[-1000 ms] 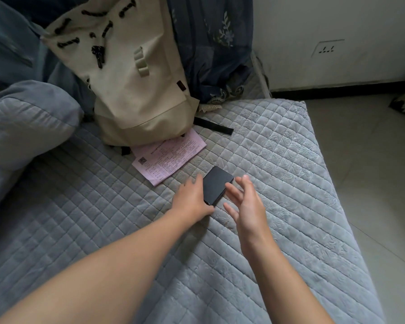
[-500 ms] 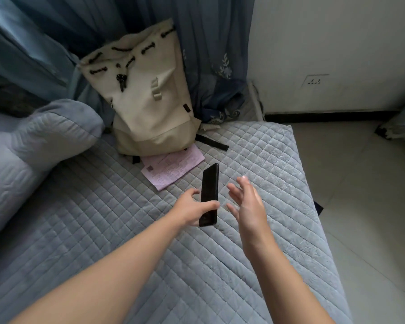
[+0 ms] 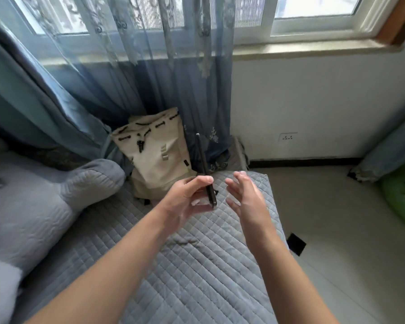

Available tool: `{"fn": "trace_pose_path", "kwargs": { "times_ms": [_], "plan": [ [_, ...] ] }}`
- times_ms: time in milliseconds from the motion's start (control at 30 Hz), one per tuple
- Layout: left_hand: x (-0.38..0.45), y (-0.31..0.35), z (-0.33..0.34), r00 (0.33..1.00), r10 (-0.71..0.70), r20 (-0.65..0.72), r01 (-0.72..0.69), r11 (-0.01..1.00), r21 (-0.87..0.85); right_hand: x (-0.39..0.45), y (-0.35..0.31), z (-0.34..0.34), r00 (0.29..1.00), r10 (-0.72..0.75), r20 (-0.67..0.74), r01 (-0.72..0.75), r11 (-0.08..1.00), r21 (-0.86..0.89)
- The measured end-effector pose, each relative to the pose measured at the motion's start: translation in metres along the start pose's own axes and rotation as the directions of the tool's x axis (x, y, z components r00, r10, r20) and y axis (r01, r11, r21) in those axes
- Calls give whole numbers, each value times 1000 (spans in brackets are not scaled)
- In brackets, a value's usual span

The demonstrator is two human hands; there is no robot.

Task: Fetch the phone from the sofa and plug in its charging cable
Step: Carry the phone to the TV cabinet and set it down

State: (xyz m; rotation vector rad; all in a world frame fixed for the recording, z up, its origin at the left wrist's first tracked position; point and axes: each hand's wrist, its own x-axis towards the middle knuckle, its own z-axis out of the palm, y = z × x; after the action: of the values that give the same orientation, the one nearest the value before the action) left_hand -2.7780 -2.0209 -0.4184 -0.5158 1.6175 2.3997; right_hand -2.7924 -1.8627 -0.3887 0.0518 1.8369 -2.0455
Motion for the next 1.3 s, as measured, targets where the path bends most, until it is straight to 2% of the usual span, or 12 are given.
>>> {"fn": "trace_pose_path", "kwargs": {
  "times_ms": [167, 267, 467, 667, 900, 1133, 1300],
  "plan": [
    [-64, 80, 60, 994, 73, 79, -71, 997, -28, -48, -94, 6, 996, -75, 43, 72, 995, 68],
    [-105, 117, 90, 978, 169, 125, -164, 985, -44, -80, -142, 8, 990, -132, 43, 126, 986, 111],
    [-182, 166, 128, 950, 286, 122, -281, 958, -59, -138, -209, -7, 980, -194, 30, 188, 971, 149],
    [-227, 172, 148, 935, 329, 129, -319, 943, -96, -183, -227, -12, 973, -230, 9, 226, 965, 134],
    [-237, 174, 150, 924, 344, 168, -330, 938, -105, -205, -236, -4, 962, -266, -62, 271, 959, 89],
    [-221, 183, 131, 916, 292, 274, -271, 956, -112, -214, -234, 15, 929, -293, -228, 313, 948, 58],
    [-212, 177, 121, 914, 248, 323, -237, 969, -74, -222, -216, 22, 895, -255, -367, 301, 951, 74]
  ]
}}
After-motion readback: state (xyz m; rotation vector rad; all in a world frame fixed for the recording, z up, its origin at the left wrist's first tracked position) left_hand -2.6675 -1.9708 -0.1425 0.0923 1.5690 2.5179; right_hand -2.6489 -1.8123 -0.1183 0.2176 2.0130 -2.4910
